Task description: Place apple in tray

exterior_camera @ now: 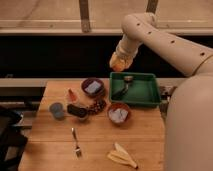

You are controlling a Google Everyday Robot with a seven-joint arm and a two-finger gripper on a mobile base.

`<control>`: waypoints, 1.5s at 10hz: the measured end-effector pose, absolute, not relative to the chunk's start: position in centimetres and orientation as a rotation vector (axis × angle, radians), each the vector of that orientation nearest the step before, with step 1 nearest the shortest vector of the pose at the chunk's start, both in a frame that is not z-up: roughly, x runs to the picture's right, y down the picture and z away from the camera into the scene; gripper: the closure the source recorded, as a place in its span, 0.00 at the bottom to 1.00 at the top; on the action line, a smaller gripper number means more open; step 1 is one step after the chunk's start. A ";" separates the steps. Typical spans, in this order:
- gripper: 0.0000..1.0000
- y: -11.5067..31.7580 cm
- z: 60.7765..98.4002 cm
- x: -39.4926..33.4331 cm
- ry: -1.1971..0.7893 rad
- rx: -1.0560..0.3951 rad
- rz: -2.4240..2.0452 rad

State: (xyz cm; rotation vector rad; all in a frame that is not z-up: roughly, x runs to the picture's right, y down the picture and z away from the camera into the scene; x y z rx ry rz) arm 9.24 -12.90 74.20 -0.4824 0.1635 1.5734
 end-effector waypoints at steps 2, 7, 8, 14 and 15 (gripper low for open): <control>1.00 -12.8 74.2 9.6 0.168 -0.479 1.577; 1.00 -12.6 75.0 10.7 0.148 -0.506 1.645; 1.00 -12.4 75.3 12.3 0.140 -0.517 1.695; 1.00 -8.9 76.6 23.6 0.139 -0.557 1.900; 1.00 -8.3 77.0 24.7 0.141 -0.561 1.891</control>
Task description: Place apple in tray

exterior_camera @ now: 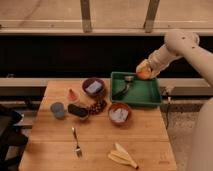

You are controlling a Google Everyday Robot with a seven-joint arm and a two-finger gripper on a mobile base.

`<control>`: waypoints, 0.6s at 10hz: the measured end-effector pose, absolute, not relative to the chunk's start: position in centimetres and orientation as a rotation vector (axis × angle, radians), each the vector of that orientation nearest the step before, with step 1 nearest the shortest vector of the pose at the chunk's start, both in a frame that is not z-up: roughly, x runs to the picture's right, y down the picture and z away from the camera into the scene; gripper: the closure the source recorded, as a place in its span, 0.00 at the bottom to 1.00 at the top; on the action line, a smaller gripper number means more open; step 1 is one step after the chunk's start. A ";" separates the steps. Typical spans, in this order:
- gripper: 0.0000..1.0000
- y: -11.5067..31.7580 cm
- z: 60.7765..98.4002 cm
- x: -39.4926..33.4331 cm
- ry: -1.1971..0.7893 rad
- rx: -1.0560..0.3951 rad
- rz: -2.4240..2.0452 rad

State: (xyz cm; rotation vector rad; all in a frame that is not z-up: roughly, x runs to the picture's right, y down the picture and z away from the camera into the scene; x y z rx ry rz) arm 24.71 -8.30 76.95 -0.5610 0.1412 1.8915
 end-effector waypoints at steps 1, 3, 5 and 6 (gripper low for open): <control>1.00 -7.5 77.7 25.2 0.143 -0.583 1.837; 1.00 -7.0 78.7 24.7 0.156 -0.622 1.732; 1.00 -6.7 79.9 24.2 0.187 -0.653 1.664; 1.00 -6.5 80.4 24.4 0.198 -0.658 1.658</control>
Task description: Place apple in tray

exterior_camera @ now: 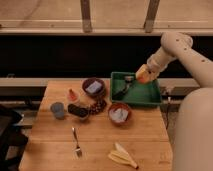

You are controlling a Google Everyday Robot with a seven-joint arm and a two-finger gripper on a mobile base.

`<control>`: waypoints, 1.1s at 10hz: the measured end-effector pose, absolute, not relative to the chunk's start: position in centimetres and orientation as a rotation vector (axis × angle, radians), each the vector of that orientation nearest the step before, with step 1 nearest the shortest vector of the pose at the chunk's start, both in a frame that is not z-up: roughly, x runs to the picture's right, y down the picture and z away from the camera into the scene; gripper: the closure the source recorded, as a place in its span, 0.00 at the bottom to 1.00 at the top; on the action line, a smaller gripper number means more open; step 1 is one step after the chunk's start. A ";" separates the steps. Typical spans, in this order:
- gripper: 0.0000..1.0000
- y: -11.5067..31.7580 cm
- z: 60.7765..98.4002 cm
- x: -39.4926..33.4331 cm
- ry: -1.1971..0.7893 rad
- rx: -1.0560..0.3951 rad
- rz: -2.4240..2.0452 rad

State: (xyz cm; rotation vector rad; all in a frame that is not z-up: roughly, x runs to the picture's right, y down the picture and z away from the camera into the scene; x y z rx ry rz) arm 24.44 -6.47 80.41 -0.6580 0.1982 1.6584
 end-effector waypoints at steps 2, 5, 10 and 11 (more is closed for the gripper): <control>1.00 -5.7 81.6 25.1 0.208 -0.649 1.665; 1.00 -4.4 82.7 26.2 0.189 -0.588 1.703; 1.00 -3.9 83.8 25.2 0.156 -0.524 1.695; 1.00 -3.9 83.7 25.2 0.156 -0.524 1.695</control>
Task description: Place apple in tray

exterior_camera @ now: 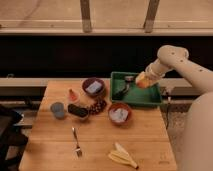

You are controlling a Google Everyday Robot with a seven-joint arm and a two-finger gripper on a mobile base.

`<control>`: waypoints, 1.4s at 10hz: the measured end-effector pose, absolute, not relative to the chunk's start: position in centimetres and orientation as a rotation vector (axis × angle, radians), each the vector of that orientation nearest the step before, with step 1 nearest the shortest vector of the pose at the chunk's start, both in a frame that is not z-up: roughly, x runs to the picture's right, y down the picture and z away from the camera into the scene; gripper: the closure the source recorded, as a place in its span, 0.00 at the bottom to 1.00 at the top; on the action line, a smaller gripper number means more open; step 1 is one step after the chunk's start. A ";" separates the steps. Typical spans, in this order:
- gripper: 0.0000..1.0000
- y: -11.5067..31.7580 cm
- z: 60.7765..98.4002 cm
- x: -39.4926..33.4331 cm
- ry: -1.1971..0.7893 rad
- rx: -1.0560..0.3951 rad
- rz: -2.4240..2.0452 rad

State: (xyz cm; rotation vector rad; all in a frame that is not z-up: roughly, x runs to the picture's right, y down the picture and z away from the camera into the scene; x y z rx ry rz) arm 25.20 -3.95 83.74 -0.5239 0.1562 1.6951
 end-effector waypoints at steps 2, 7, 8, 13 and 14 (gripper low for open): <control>1.00 -3.9 83.7 25.3 0.156 -0.523 1.696; 1.00 -2.8 84.0 27.5 0.126 -0.520 1.771; 1.00 -2.4 84.3 28.0 0.121 -0.527 1.780; 1.00 1.3 87.9 28.4 0.165 -0.600 1.815; 1.00 2.2 88.9 28.2 0.183 -0.619 1.815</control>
